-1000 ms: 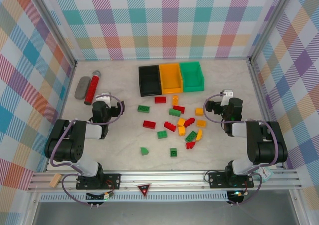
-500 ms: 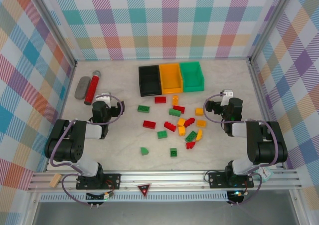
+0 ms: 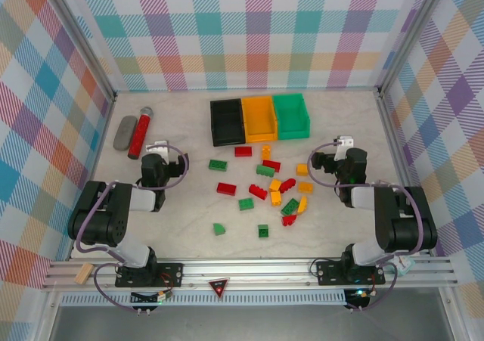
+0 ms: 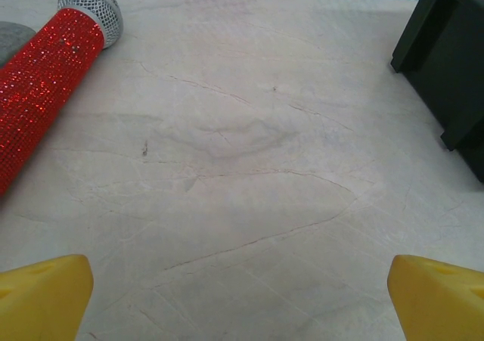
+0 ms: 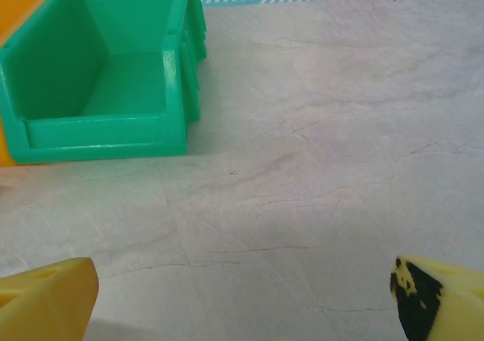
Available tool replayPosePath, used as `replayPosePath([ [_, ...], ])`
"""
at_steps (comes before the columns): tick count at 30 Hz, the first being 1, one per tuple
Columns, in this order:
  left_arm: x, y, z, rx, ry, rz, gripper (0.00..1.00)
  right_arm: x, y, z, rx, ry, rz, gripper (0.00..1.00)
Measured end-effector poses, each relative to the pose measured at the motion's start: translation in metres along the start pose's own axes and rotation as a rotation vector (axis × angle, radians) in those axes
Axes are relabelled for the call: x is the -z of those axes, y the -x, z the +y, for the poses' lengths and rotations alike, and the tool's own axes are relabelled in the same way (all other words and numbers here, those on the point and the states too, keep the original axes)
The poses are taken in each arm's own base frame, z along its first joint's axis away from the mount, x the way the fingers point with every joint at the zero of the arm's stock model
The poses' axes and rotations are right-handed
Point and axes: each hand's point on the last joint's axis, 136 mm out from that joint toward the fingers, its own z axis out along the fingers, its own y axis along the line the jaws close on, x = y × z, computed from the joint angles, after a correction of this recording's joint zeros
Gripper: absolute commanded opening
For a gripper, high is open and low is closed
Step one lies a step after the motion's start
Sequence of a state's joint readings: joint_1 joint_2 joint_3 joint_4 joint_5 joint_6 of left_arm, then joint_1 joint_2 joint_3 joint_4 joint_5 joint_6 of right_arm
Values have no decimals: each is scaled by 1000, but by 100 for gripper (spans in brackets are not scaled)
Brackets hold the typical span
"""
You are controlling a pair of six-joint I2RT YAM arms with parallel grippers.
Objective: Sort the legos into containers by color
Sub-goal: Pick up the lego from the center of the table.
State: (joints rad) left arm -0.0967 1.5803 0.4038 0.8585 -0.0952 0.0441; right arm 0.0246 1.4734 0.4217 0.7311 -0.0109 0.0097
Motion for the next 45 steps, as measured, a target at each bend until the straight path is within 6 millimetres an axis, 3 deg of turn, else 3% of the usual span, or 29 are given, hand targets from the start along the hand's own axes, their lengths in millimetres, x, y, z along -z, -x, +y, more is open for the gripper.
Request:
replayPosePath([
  [10, 7, -5, 4, -20, 60, -24, 100, 47, 50, 4, -60, -16, -101, 99],
  [14, 11, -5, 6, -26, 81, -34, 100, 57, 54, 10, -191, 14, -67, 99],
  [18, 18, 8, 9, -29, 99, -31, 100, 53, 48, 31, -336, 131, 19, 99],
  [20, 25, 28, 8, -13, 103, -23, 100, 48, 39, 43, -387, 184, 70, 99],
  [25, 48, 128, 1, 139, 97, -80, 100, 37, 1, 76, -418, 245, 222, 99],
  [28, 58, 148, -2, 256, 84, -54, 100, 38, -7, 88, -394, 242, 250, 99],
  [31, 48, 124, -19, 317, 15, 93, 93, 38, -12, 92, -382, 233, 266, 99],
  [34, 34, 75, -43, 368, -75, 308, 92, 35, -14, 90, -380, 210, 281, 99],
  [38, 32, 19, -80, 371, -144, 578, 93, 32, -16, 90, -372, 188, 294, 99],
  [40, 33, 7, -103, 325, -170, 672, 94, 32, -16, 92, -367, 186, 297, 99],
  [45, 25, -1, -153, 191, -223, 797, 92, 30, -16, 93, -362, 177, 303, 99],
])
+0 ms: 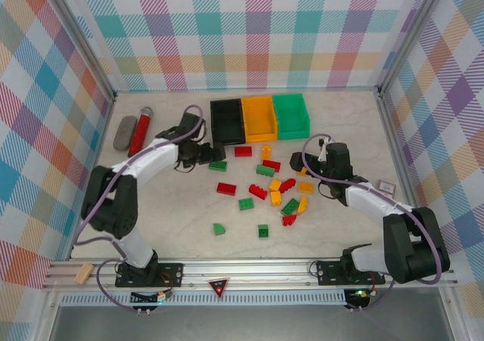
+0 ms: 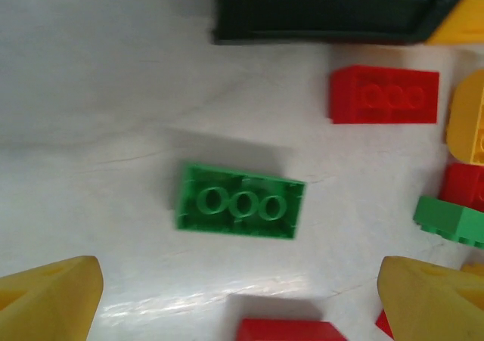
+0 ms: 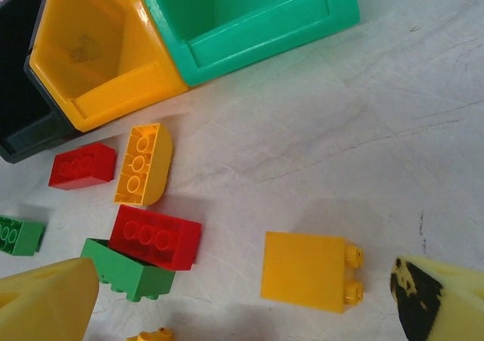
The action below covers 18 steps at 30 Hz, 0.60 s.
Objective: Sort the legos into containers by color
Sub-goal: Pick up the lego from the center of the table.
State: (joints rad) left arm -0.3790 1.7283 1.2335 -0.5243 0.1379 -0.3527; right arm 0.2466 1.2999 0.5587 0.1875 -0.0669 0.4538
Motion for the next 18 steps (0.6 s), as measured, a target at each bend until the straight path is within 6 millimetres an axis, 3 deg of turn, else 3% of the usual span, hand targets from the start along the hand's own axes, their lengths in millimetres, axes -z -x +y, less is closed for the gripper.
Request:
replayPosePath([
  [3, -22, -3, -12, -57, 45, 76, 92, 0, -1, -1, 0, -8, 5, 99],
  [6, -43, -10, -11, -99, 118, 145, 92, 0, -3, -2, -1, -13, 12, 99],
  [11, -58, -17, -4, -159, 225, 208, 92, -5, -6, -4, -5, -24, 33, 99],
  [18, -57, -17, 2, -208, 284, 225, 67, -8, -9, -7, -8, -32, 50, 99],
])
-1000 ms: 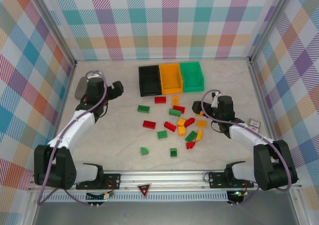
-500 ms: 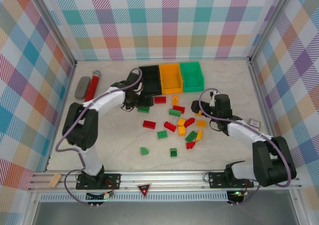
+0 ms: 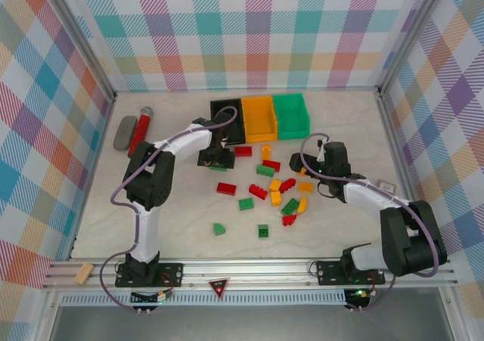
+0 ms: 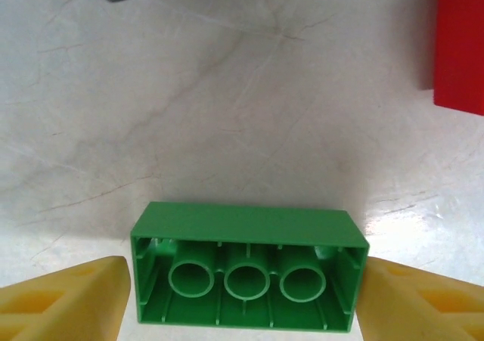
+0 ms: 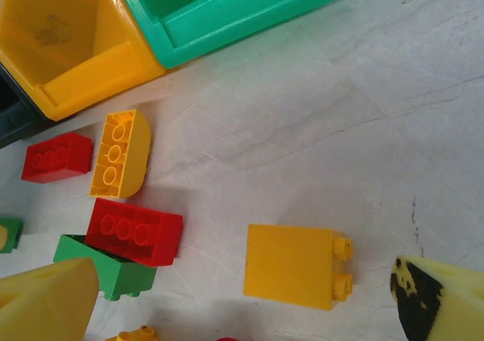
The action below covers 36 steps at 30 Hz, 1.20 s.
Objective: Sort the legos into containers by color
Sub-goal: Pick up the lego from the center of the table, then place the lego in the container.
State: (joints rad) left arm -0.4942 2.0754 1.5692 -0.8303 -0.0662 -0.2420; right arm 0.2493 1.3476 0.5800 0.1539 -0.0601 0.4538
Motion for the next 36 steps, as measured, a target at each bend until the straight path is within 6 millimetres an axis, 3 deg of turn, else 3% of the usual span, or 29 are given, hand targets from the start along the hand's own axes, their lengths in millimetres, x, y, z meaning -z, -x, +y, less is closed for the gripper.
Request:
replayPosePath([
  [8, 2, -1, 2, -9, 18, -3, 63, 0, 1, 1, 0, 1, -2, 99],
  [11, 13, 1, 0, -15, 16, -26, 63, 0, 2, 1, 0, 1, -2, 99],
  [15, 54, 15, -6, -16, -12, -115, 63, 0, 2, 1, 0, 1, -2, 99],
  [20, 120, 63, -10, -3, -28, -316, 64, 0, 2, 2, -2, 2, -2, 99],
  [23, 147, 93, -11, 1, -6, -412, 65, -2, 3, 2, -2, 1, 1, 99],
  [24, 151, 102, -12, 2, -1, -434, 71, -3, 3, 2, -3, 0, 2, 99],
  [27, 151, 127, -15, -2, 20, -473, 82, -3, 3, 1, -3, -1, 5, 99],
  [30, 134, 142, -19, -2, 43, -465, 87, -3, 4, 2, -3, -2, 11, 99],
  [33, 114, 137, -18, -9, 63, -421, 87, -5, 6, 7, 0, 11, 17, 100],
  [36, 96, 113, -11, -12, 75, -375, 87, -8, 4, 18, 14, 37, 33, 96],
])
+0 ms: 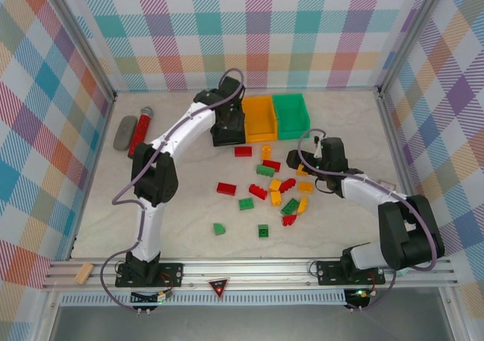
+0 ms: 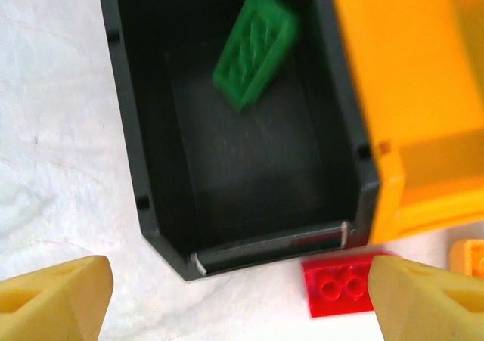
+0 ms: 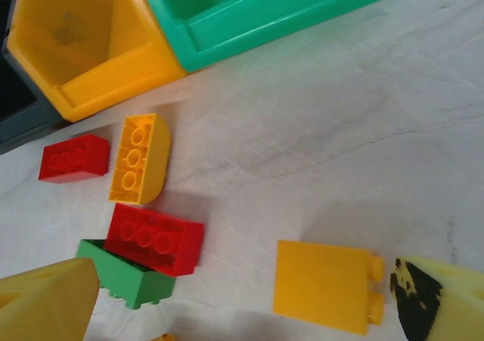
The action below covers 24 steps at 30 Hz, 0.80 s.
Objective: Sort the legos into containers by color
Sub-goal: Place the lego in the container, then pick up the lego from the center of the table.
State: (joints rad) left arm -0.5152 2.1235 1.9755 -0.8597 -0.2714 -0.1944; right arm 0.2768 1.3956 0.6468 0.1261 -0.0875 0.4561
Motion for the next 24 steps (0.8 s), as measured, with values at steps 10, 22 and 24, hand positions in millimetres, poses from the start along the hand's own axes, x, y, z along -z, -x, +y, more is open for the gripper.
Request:
replayPosePath([
  [10, 77, -68, 35, 235, -106, -143, 87, -24, -18, 38, 90, 72, 103, 74],
  [22, 83, -98, -3, 473, -251, -258, 87, -62, -33, 47, 115, 73, 271, 66],
  [24, 81, -100, -11, 473, -259, -252, 87, -68, -36, 46, 116, 65, 299, 66],
])
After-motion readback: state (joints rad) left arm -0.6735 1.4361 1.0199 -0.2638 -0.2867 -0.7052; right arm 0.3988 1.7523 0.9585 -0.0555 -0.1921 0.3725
